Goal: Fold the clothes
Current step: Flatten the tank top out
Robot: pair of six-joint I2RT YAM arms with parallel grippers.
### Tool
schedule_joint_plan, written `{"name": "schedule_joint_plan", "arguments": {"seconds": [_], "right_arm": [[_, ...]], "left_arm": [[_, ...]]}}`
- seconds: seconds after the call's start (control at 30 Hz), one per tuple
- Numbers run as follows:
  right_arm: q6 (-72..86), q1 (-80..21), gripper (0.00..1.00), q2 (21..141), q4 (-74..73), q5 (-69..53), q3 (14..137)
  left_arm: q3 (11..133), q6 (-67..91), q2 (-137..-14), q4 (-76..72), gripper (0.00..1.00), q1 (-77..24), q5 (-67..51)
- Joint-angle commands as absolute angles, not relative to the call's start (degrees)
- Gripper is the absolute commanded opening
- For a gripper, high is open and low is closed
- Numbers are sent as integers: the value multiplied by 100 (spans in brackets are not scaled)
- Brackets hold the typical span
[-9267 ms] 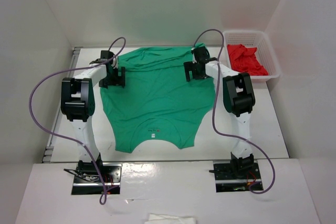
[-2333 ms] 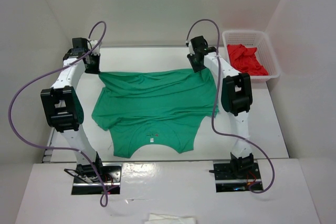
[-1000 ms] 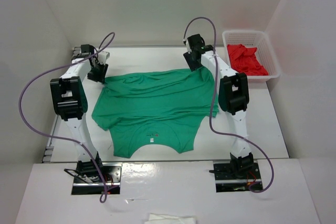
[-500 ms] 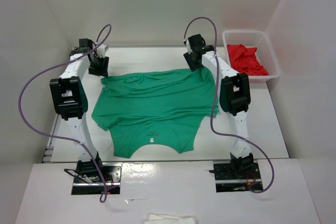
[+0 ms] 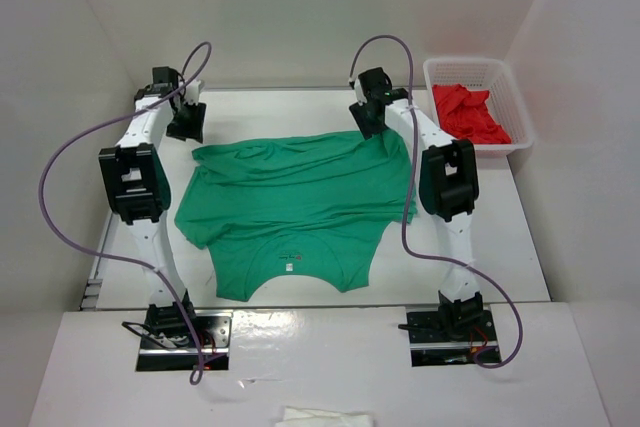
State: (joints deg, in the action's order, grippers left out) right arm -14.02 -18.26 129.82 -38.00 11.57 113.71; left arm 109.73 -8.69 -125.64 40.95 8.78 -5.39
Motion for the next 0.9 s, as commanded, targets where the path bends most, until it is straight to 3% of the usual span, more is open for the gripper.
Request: {"name": "schedule_joint_plan", "arguments": {"seconds": [0.0, 0.3, 0.87], "right_arm": [[-1476, -1872, 62, 12542, -3630, 1081, 11224], [-1477, -1872, 62, 12384, -3577, 976, 11101], [-1477, -1872, 62, 12279, -3472, 976, 10942]], "left_arm": [[11477, -738, -12919, 4289, 59, 826, -149], [12348, -686, -13544, 5105, 59, 773, -18], [12270, -967, -13544, 5492, 54, 721, 97]]}}
